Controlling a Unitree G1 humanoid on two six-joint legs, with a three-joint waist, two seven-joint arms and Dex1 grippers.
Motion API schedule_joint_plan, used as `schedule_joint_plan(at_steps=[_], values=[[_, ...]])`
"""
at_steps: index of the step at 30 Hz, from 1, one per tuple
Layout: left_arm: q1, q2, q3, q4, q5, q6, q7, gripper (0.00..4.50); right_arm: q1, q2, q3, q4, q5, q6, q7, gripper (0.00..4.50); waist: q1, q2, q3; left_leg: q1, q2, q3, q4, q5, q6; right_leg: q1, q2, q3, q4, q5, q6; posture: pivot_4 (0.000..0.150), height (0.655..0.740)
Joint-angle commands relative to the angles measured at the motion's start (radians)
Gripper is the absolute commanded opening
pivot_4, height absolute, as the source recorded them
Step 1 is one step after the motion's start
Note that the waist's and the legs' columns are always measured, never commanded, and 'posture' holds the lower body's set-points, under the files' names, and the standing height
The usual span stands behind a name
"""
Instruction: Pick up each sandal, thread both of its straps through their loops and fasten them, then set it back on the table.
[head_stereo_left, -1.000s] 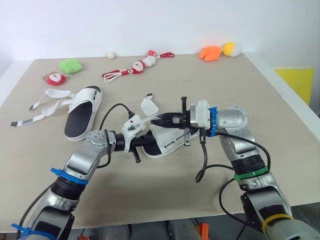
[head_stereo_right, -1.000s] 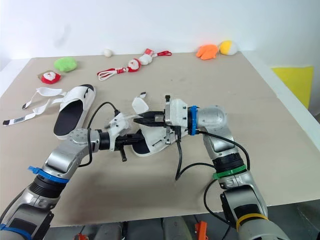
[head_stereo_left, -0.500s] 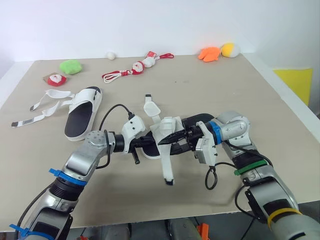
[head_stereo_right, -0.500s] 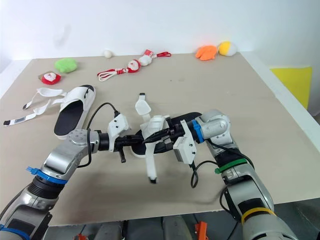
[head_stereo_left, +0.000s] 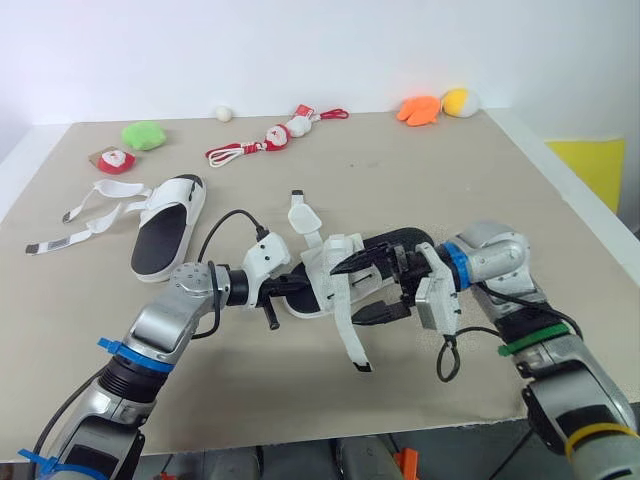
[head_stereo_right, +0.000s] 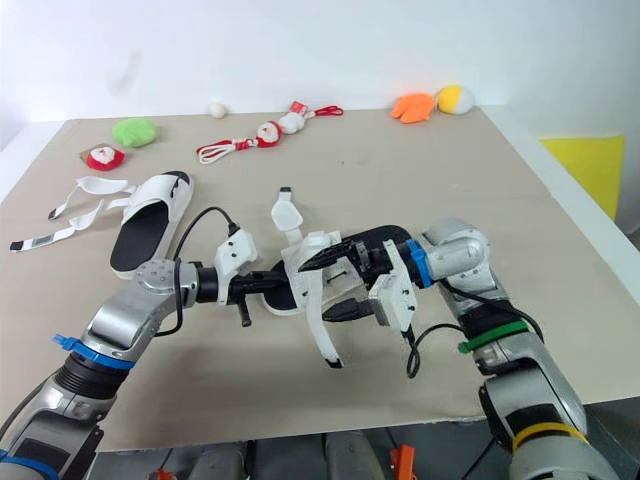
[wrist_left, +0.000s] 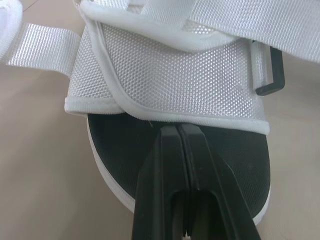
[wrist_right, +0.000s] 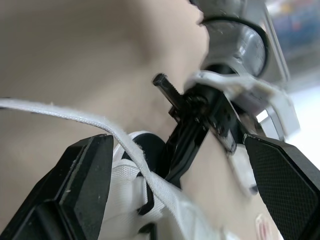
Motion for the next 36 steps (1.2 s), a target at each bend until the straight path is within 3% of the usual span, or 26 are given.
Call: schedule_joint_plan(at_steps=[1, 4, 8, 11, 14, 20, 29, 30, 31, 32, 36], values=[[0.013, 0.002, -0.019, 0.004, 0.012, 0.003, -0.004, 0.00, 0.109, -0.086, -0.065, -0.243, 0.116, 0.331, -0.095, 4.47, 0.008, 0.000, 0.000, 0.000, 0.000, 0.000, 0.000, 0.000, 0.000, 0.000, 0.000, 0.000, 0.000, 0.000, 0.000, 0.150, 0.7400], [0.012, -0.001, -0.021, 0.009, 0.012, 0.000, -0.005, 0.00, 0.220, -0.169, -0.092, -0.403, 0.199, 0.609, -0.161, 4.47, 0.011, 0.000, 0.000, 0.000, 0.000, -0.001, -0.001, 0.000, 0.001, 0.000, 0.000, 0.000, 0.000, -0.002, -0.001, 0.150, 0.7400], [0.007, -0.006, -0.024, 0.015, 0.012, -0.003, -0.006, 0.00, 0.260, -0.306, -0.132, -0.569, 0.414, 1.191, -0.310, 4.47, 0.017, 0.001, 0.000, 0.000, 0.000, 0.000, 0.001, 0.000, 0.001, 0.000, 0.000, 0.000, 0.000, -0.002, -0.003, 0.150, 0.7400], [0.006, -0.010, -0.025, 0.017, 0.012, -0.004, -0.004, 0.00, 0.240, -0.352, -0.159, -0.647, 0.614, 1.538, -0.421, 4.47, 0.017, 0.000, 0.000, 0.000, 0.000, 0.001, 0.003, 0.000, 0.001, 0.000, 0.000, 0.000, 0.000, -0.002, -0.004, 0.150, 0.7400], [0.014, -0.016, -0.028, 0.007, 0.011, -0.003, 0.001, 0.00, 0.243, -0.333, -0.189, -0.694, 0.745, 1.758, -0.569, 4.47, 0.019, 0.000, 0.000, -0.001, 0.000, 0.001, 0.003, 0.000, 0.001, 0.000, 0.000, 0.000, 0.000, -0.002, -0.004, 0.150, 0.7400], [0.030, -0.019, -0.025, -0.005, 0.013, 0.001, 0.002, 0.00, 0.251, -0.246, -0.219, -0.691, 0.958, 2.060, -0.826, 4.47, 0.020, 0.000, -0.001, -0.005, -0.002, 0.001, 0.004, -0.001, 0.001, -0.002, -0.002, 0.000, -0.002, -0.001, -0.001, 0.150, 0.7400], [0.022, -0.028, -0.023, 0.003, 0.014, 0.004, 0.011, 0.00, 0.220, -0.118, -0.194, -0.705, 0.874, 2.090, -0.907, 4.47, 0.020, 0.000, -0.001, -0.006, -0.002, 0.000, 0.005, -0.001, 0.001, -0.003, -0.002, 0.000, -0.002, -0.001, 0.000, 0.150, 0.7400], [0.023, -0.028, -0.024, 0.003, 0.016, 0.003, 0.012, 0.00, 0.215, -0.109, -0.192, -0.702, 0.869, 2.100, -0.907, 3.91, 0.020, 0.000, -0.001, -0.006, -0.002, 0.000, 0.005, -0.001, 0.001, -0.003, -0.002, 0.000, -0.002, -0.001, 0.000, 0.150, 0.7400], [0.023, -0.028, -0.025, 0.003, 0.017, 0.003, 0.012, 0.00, 0.213, -0.104, -0.191, -0.702, 0.864, 2.108, -0.904, 3.91, 0.020, 0.000, -0.001, -0.006, -0.002, 0.000, 0.005, -0.001, 0.001, -0.003, -0.002, 0.000, -0.002, -0.001, 0.000, 0.150, 0.7400], [0.024, -0.027, -0.025, 0.002, 0.017, 0.003, 0.013, 0.00, 0.211, -0.100, -0.190, -0.703, 0.859, 2.112, -0.898, 3.57, 0.020, 0.000, -0.001, -0.006, -0.002, 0.000, 0.005, -0.001, 0.001, -0.002, -0.002, 0.000, -0.002, -0.001, 0.000, 0.150, 0.7400], [0.024, -0.025, -0.025, 0.003, 0.017, 0.003, 0.013, 0.00, 0.195, -0.091, -0.213, -0.687, 0.861, 2.136, -0.864, 1.76, 0.020, 0.000, -0.001, -0.007, -0.002, 0.000, 0.006, -0.001, 0.001, -0.003, -0.002, 0.000, -0.003, -0.001, 0.000, 0.150, 0.7400]])
